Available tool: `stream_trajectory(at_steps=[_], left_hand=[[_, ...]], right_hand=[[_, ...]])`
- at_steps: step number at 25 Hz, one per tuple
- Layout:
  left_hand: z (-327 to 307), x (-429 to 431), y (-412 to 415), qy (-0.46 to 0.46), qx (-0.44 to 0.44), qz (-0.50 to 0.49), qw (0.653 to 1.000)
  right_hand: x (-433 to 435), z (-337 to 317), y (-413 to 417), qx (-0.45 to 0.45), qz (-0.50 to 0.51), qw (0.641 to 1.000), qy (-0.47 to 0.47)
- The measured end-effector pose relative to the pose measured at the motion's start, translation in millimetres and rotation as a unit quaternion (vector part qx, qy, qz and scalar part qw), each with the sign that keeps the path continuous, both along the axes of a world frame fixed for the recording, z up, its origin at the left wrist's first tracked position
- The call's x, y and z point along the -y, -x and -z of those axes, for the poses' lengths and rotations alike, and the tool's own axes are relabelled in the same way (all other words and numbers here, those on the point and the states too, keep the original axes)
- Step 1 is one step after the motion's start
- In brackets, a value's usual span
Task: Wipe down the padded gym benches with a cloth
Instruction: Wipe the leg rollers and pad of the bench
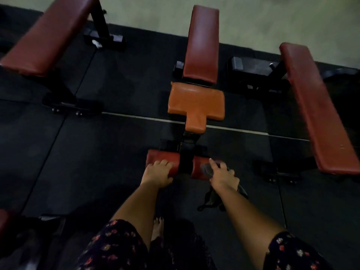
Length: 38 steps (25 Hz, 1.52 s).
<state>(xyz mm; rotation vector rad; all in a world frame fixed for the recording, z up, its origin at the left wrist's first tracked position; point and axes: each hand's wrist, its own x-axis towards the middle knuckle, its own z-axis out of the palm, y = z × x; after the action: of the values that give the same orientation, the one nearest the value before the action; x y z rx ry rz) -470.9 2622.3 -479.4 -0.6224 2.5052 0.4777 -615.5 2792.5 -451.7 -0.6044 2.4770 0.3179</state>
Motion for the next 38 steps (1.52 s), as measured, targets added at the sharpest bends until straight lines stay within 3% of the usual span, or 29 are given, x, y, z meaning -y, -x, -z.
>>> stream_trajectory(at_steps=[7,11,16,18,22,24,28,34,36,38], left_hand=[[137,-39,22,0.026,-0.006,0.054,0.998],[213,-48,49,0.027,-0.038,0.12,0.992],[296,-34,98,0.1,-0.048,0.131,0.985],[312,-23,124,0.139,-0.05,0.135,0.98],[348,1,166,0.153,-0.07,0.135,0.976],[365,8,177,0.153,-0.078,0.12,0.978],[384,8,175,0.142,-0.037,0.12,0.982],[391,10,168,0.142,-0.043,0.154,0.977],[396,9,169,0.152,-0.046,0.15,0.976],[400,7,169,0.157,-0.059,0.131,0.977]], right_hand=[[-44,152,-7,-0.011,0.017,0.997,0.068],[-52,227,11,-0.098,-0.004,0.98,0.176],[-30,295,61,-0.185,-0.04,0.96,0.206],[-8,307,79,-0.175,-0.043,0.964,0.194],[24,351,115,0.012,-0.046,0.989,0.14],[31,371,121,0.036,-0.022,0.99,0.134],[47,386,126,-0.048,-0.037,0.99,0.129],[80,392,162,-0.034,-0.039,0.991,0.12],[62,395,148,-0.1,-0.029,0.981,0.165],[24,402,118,-0.204,-0.028,0.947,0.247]])
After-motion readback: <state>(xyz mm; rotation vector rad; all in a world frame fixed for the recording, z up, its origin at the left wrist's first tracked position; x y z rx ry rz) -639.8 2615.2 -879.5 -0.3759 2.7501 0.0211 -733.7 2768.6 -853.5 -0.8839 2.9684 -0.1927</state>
